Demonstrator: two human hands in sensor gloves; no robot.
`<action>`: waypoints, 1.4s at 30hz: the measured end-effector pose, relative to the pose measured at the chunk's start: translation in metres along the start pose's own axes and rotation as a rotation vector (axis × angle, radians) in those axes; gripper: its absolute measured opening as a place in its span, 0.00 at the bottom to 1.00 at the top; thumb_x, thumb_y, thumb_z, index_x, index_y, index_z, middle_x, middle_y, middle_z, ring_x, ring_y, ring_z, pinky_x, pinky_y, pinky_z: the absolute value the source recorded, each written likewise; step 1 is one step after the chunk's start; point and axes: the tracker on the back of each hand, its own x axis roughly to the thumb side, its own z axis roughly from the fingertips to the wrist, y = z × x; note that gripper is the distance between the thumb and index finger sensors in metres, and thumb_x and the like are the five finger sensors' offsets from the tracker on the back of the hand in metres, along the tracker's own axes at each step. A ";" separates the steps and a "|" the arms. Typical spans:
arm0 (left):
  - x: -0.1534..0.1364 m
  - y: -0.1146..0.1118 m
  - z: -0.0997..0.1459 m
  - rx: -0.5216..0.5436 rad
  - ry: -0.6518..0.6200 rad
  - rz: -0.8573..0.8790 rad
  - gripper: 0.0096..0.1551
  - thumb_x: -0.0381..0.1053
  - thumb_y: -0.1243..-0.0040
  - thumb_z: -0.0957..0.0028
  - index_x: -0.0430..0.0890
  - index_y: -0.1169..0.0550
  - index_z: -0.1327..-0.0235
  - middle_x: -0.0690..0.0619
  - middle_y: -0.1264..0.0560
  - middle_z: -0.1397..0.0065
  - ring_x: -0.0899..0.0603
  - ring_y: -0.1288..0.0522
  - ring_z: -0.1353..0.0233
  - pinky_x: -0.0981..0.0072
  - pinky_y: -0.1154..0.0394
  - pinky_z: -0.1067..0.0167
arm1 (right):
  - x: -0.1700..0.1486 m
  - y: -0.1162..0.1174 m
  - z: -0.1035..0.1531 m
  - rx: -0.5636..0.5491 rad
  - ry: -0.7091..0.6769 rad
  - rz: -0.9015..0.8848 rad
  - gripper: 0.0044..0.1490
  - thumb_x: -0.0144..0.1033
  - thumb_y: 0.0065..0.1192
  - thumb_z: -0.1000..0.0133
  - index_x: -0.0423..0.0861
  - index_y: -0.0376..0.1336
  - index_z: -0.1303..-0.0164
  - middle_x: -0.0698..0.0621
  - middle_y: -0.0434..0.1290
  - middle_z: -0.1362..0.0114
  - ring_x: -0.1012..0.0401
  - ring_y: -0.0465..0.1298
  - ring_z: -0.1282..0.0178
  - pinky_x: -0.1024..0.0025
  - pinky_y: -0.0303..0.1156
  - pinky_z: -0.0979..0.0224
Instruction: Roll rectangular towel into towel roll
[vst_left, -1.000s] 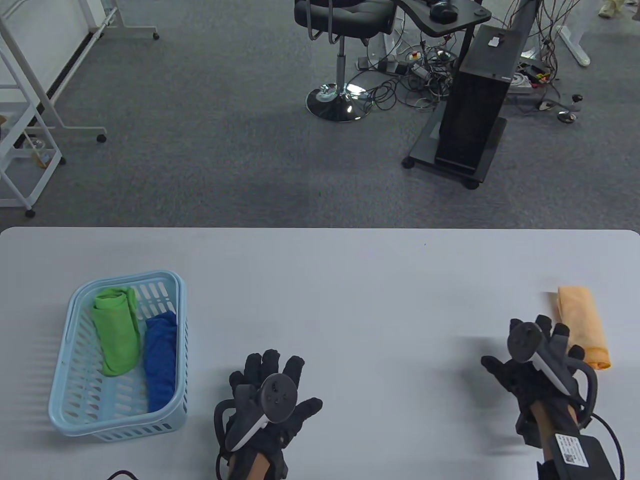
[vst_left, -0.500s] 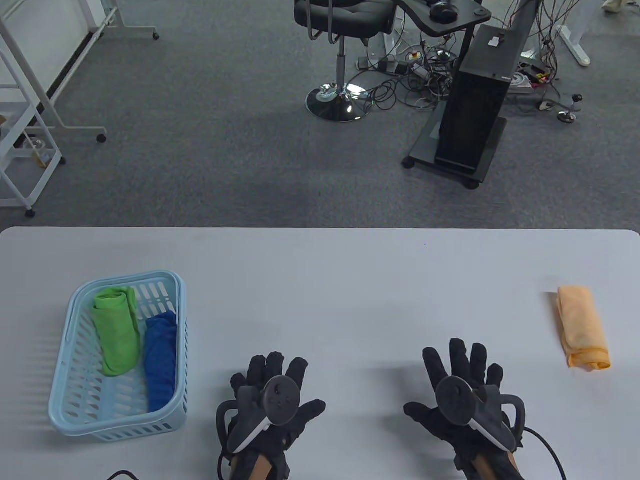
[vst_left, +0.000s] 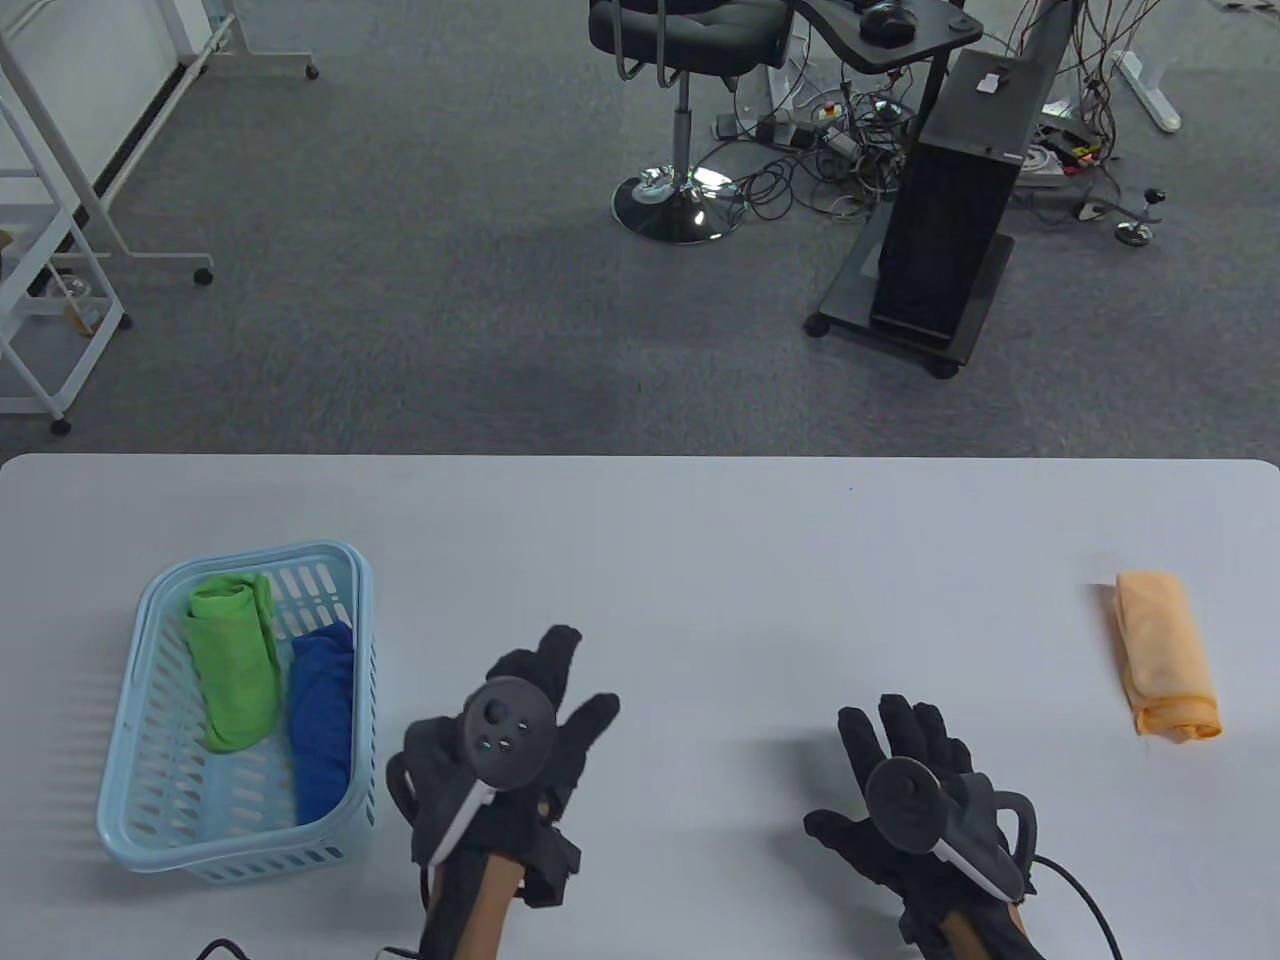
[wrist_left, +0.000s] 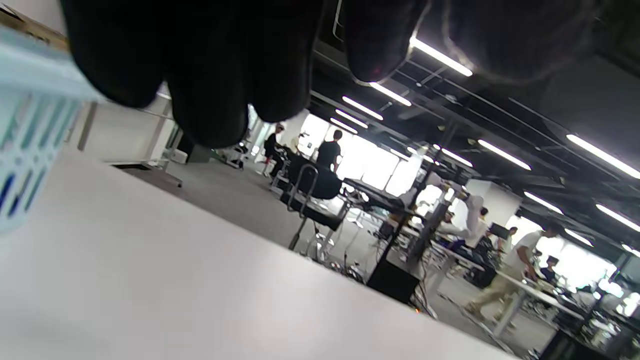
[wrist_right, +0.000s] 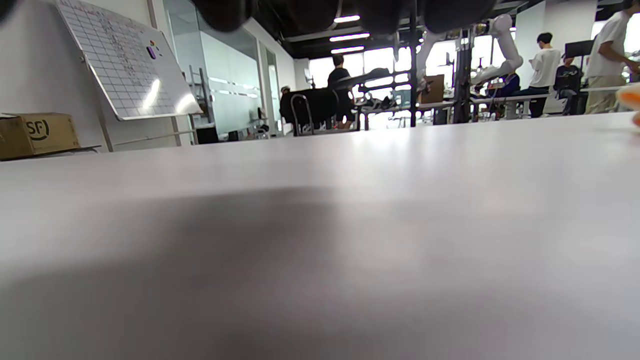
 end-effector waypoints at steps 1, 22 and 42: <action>-0.005 0.015 -0.008 0.013 0.026 -0.015 0.45 0.72 0.44 0.61 0.64 0.31 0.24 0.40 0.21 0.30 0.32 0.17 0.38 0.36 0.24 0.44 | 0.000 0.000 0.000 0.003 0.001 -0.003 0.66 0.75 0.56 0.71 0.55 0.45 0.23 0.42 0.43 0.19 0.41 0.50 0.19 0.34 0.52 0.24; -0.184 0.016 -0.106 -0.436 0.568 -0.266 0.38 0.61 0.34 0.61 0.61 0.24 0.30 0.37 0.17 0.33 0.33 0.14 0.41 0.40 0.21 0.46 | -0.016 0.009 -0.004 0.154 0.085 0.006 0.64 0.71 0.55 0.68 0.54 0.42 0.23 0.41 0.41 0.19 0.41 0.45 0.19 0.33 0.47 0.24; -0.198 -0.024 -0.117 -0.453 0.697 -0.393 0.52 0.53 0.29 0.61 0.52 0.40 0.22 0.41 0.19 0.35 0.39 0.13 0.42 0.45 0.20 0.47 | -0.015 0.021 -0.006 0.288 0.099 0.031 0.65 0.70 0.54 0.66 0.51 0.40 0.22 0.40 0.38 0.19 0.41 0.41 0.19 0.33 0.44 0.23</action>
